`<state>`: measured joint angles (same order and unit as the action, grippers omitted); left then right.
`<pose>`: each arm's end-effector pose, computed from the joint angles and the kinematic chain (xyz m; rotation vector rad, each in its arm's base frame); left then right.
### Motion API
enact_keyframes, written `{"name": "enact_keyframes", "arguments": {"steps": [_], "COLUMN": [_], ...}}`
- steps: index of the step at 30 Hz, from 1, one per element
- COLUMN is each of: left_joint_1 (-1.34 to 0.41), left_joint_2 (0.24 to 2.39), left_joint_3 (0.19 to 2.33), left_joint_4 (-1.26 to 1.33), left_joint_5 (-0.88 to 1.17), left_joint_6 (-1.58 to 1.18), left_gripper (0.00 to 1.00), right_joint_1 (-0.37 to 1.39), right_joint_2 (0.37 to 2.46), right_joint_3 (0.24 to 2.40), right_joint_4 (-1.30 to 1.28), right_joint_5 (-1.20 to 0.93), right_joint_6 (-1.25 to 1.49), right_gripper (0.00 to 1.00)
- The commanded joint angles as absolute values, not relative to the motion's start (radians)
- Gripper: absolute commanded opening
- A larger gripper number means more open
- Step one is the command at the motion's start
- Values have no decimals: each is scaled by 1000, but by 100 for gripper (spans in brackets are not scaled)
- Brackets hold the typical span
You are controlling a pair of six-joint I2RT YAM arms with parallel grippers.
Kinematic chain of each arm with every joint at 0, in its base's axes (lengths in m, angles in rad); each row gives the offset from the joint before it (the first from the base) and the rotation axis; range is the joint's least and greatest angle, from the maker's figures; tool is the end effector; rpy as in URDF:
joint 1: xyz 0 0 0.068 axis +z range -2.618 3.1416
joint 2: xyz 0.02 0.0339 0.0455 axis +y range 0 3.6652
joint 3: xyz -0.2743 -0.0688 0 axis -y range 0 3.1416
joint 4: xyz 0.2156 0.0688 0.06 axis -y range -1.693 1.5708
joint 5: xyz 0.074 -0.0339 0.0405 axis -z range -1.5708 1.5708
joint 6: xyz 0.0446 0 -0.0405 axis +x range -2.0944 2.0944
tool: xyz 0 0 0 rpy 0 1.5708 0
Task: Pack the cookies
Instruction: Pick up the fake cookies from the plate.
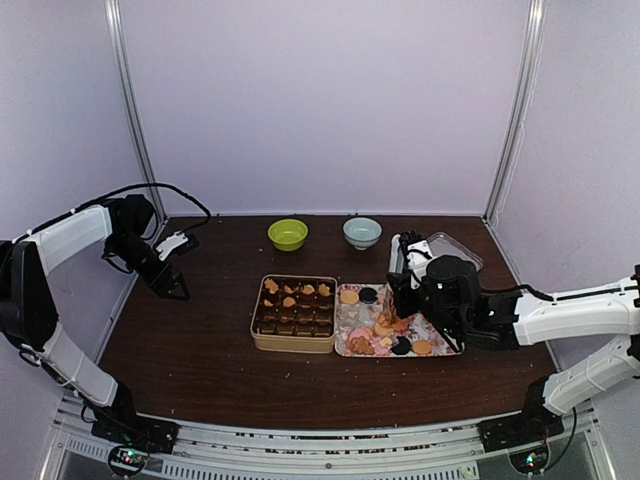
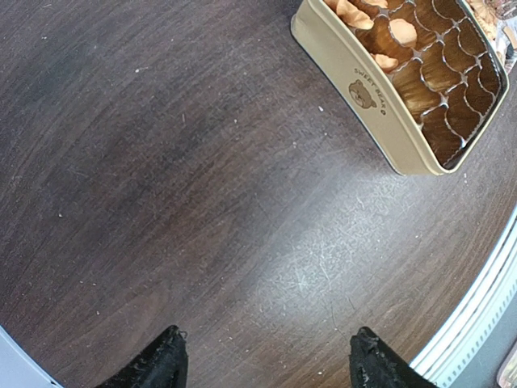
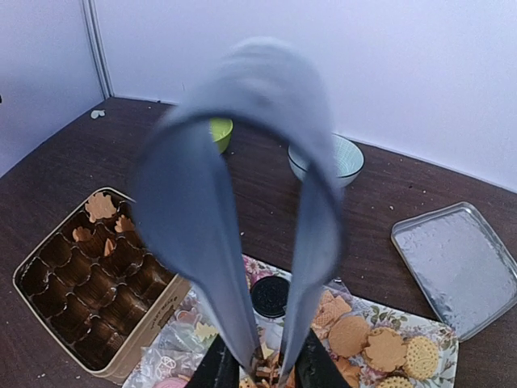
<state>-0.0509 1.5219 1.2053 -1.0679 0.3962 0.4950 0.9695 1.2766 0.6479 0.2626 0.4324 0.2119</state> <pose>0.2503 -0.0300 0.2642 0.8148 2.7137 -0.4964 0.1608 0.2014 0.2568 -0.4357 1.8700 0.3807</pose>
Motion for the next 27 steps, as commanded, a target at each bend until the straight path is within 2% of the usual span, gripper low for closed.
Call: {"name": "enact_keyframes", "arguments": {"steps": [1, 4, 10, 11, 13, 14, 19, 22, 27], "left_joint_1": [-42, -42, -42, -42, -42, -41, -43, -41, -41], "left_joint_2": [1523, 1524, 1524, 1524, 1525, 1526, 1523, 1522, 1523], "left_joint_3": [1227, 1229, 1232, 1232, 1230, 1230, 1235, 1238, 1238], "left_joint_4": [-1066, -1066, -1066, -1065, -1067, -1067, -1069, -1073, -1073], "left_joint_5": [395, 396, 394, 393, 393, 393, 393, 393, 389], "left_joint_6": [503, 504, 506, 508, 509, 509, 512, 514, 518], "left_gripper": [72, 71, 72, 72, 72, 72, 72, 72, 71], "right_joint_1": [961, 946, 929, 928, 928, 928, 921, 917, 906], "right_joint_2": [1263, 1224, 1206, 1212, 1233, 1242, 1307, 1336, 1346], "right_joint_3": [657, 653, 652, 658, 672, 677, 708, 717, 712], "right_joint_4": [240, 220, 216, 222, 235, 242, 275, 286, 290], "right_joint_5": [460, 466, 428, 419, 407, 402, 392, 387, 379], "right_joint_6": [207, 196, 195, 200, 210, 213, 215, 216, 224], "right_gripper": [18, 13, 16, 18, 33, 36, 47, 46, 38]}}
